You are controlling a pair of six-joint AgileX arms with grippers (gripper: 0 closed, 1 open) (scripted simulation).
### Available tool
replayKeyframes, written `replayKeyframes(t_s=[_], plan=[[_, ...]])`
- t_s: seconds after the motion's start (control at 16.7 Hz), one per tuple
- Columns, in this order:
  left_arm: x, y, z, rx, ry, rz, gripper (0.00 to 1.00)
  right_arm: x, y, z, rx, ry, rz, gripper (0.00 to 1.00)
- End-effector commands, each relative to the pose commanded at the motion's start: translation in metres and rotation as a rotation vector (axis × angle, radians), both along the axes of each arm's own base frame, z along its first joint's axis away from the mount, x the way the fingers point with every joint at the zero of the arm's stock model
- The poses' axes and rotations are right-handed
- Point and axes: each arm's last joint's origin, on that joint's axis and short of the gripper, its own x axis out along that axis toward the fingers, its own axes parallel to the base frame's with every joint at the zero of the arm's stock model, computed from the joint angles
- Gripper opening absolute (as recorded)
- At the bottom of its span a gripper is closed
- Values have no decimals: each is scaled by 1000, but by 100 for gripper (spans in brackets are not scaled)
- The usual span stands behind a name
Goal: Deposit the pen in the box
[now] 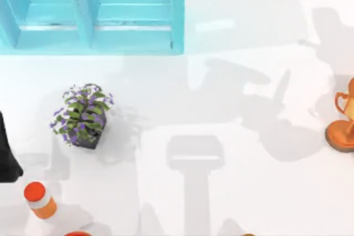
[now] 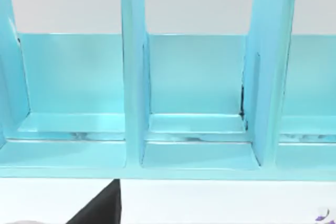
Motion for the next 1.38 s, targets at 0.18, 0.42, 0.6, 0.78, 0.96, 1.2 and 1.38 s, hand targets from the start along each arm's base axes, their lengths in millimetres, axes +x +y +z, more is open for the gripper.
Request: replayKeyframes(t_s=[0.18,0.42,0.6,0.78,0.96,1.2,1.38], plan=[[0,0,0,0,0,0,100,-22,-74,-7,-19,-5,-473,0],[0,0,0,0,0,0,100,-55,-143,-35,-53,30,-942,0],[0,0,0,0,0,0,100,-71,-168,-57,-79,68,-1117,0],[0,0,0,0,0,0,100,-74,-172,-63,-87,81,-1148,0],[0,0,0,0,0,0,100,-73,-171,-64,-85,84,-1144,0],[0,0,0,0,0,0,100,-64,-149,-66,-86,65,-1130,0],[0,0,0,0,0,0,100,-53,-117,-77,-79,27,-1100,0]])
